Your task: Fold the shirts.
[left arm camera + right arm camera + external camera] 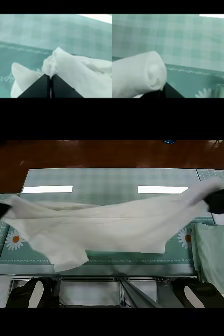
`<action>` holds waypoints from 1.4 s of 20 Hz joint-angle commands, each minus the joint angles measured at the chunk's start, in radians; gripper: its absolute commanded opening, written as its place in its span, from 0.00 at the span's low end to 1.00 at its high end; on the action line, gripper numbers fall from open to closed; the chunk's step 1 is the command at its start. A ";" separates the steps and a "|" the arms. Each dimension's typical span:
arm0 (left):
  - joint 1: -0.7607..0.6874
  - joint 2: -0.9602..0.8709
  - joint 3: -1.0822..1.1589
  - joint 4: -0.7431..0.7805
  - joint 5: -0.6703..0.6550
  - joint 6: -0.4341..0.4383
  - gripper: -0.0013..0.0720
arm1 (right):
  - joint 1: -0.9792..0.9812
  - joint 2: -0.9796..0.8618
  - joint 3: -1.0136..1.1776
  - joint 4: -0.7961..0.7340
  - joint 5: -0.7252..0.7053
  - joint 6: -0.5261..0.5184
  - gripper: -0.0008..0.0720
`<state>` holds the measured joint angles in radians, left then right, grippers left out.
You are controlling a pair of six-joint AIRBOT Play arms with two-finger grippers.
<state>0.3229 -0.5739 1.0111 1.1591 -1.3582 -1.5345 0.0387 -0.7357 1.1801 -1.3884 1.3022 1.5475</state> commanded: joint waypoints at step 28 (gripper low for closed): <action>0.325 -0.529 -0.307 -0.038 0.054 0.154 0.71 | -0.462 -0.425 -0.372 0.594 -0.214 -0.318 0.57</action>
<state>0.6193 -1.1370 0.8768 1.1557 -1.3037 -1.4292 -0.3969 -1.3075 1.1000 -0.9218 1.1900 1.3483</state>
